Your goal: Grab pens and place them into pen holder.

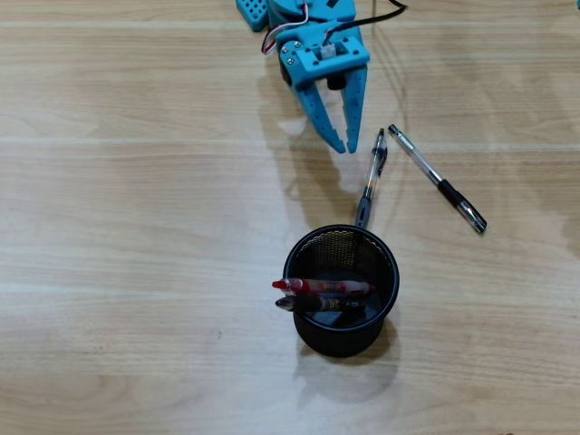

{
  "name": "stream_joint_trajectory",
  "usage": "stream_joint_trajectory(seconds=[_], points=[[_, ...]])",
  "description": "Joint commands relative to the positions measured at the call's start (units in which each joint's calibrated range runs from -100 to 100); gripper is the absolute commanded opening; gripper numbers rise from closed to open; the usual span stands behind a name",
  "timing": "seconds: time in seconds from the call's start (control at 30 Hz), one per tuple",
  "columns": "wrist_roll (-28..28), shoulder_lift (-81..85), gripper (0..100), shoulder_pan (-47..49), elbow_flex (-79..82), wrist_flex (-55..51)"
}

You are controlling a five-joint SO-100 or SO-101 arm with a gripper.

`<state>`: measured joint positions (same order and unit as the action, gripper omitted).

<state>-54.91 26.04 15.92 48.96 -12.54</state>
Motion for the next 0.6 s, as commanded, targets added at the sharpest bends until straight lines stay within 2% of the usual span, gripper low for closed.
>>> stream_joint_trajectory(seconds=[0.0, 0.2, 0.57], points=[[-0.79, 1.64, 2, 1.19, -11.51, -17.37], [-5.62, -3.91, 2, 4.73, -23.4, -32.36], [-9.28, -17.35, 2, 7.91, -38.91, -44.5]])
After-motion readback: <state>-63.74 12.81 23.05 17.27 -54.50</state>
